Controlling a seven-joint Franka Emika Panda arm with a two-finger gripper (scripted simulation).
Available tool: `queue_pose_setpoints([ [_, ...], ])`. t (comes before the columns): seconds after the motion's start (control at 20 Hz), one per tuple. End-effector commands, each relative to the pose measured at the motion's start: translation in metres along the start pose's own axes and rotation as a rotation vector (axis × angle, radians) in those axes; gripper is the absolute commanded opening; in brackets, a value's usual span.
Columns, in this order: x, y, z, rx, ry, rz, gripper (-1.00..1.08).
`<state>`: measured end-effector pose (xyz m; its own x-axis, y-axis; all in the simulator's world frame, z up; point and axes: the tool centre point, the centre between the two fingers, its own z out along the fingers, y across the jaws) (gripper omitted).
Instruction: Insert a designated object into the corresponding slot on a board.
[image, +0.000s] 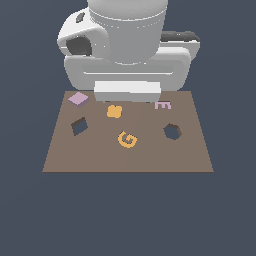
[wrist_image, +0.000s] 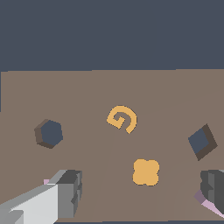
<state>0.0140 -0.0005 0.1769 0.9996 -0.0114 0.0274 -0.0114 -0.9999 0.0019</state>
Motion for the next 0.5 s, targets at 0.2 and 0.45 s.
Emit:
queue_pose_setpoints([
  [0.2, -0.001, 0.007, 0.004, 0.000, -0.001, 0.023, 1.00],
  [0.45, -0.008, 0.033, 0.020, -0.002, -0.004, 0.120, 1.00],
])
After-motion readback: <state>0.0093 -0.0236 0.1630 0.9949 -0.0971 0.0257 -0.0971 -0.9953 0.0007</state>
